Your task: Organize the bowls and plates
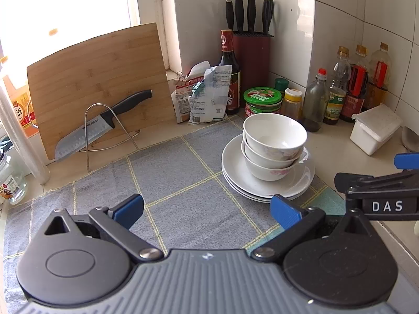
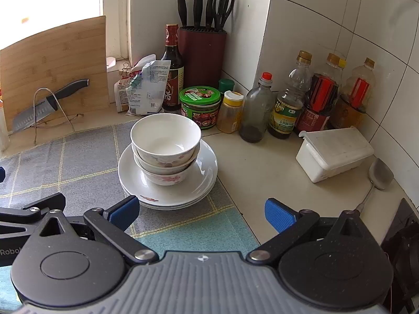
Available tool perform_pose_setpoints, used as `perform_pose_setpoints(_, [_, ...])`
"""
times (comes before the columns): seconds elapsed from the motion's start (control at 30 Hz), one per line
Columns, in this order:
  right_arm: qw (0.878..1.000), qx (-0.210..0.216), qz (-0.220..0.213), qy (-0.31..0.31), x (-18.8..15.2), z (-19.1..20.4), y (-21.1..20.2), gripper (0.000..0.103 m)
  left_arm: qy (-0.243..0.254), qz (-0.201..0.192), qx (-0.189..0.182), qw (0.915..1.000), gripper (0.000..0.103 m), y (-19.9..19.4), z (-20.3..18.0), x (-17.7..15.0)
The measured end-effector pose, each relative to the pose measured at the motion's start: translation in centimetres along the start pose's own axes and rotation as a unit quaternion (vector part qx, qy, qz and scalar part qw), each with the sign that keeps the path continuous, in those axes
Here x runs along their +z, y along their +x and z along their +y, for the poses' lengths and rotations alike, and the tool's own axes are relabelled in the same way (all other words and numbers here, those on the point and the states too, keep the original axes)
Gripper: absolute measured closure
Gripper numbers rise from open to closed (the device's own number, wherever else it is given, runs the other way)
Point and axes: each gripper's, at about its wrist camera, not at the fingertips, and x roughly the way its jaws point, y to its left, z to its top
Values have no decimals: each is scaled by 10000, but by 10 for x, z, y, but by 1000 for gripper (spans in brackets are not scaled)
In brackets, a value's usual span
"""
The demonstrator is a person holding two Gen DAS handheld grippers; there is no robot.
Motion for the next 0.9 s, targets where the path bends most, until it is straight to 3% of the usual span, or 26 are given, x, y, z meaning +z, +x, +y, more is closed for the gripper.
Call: perform_pose_setpoints(0.9, [10000, -24, 12, -1, 3, 1, 0, 0, -20, 13, -11, 10000, 1, 1, 1, 1])
